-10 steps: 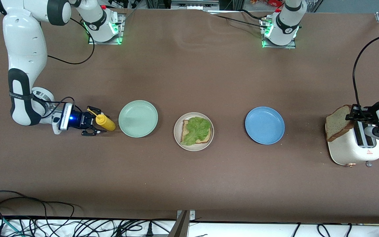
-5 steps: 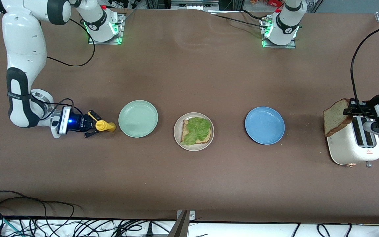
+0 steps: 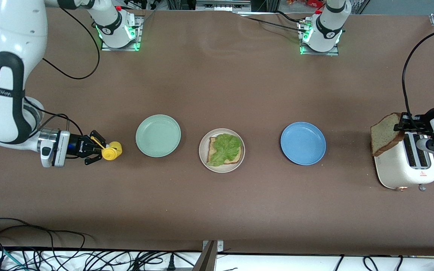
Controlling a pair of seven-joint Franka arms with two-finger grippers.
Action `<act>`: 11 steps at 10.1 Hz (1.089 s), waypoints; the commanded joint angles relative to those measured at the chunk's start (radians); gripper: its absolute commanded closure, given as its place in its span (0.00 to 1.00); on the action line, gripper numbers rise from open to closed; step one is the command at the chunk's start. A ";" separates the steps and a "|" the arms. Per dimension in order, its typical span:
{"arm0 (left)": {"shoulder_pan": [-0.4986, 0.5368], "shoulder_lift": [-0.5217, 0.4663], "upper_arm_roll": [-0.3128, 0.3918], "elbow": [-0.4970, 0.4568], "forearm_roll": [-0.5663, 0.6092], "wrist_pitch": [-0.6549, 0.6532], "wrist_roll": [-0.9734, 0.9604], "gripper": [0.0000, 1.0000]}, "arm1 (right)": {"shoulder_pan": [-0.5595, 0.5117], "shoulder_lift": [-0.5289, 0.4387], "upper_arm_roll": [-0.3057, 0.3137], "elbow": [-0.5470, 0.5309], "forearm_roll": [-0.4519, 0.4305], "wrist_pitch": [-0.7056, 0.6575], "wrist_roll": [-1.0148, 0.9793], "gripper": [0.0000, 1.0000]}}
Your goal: Make sandwich on beige plate with both arms
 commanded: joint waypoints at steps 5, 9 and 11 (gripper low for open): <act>0.000 -0.013 0.009 0.007 -0.024 -0.019 -0.010 1.00 | 0.528 -0.011 -0.209 0.052 -0.416 0.393 0.546 1.00; 0.000 -0.013 0.011 0.007 -0.024 -0.019 -0.008 1.00 | 0.718 0.050 -0.206 0.165 -0.930 0.430 0.930 1.00; 0.000 -0.012 0.011 0.007 -0.024 -0.019 -0.008 1.00 | 0.758 0.074 -0.191 0.205 -1.083 0.424 1.024 1.00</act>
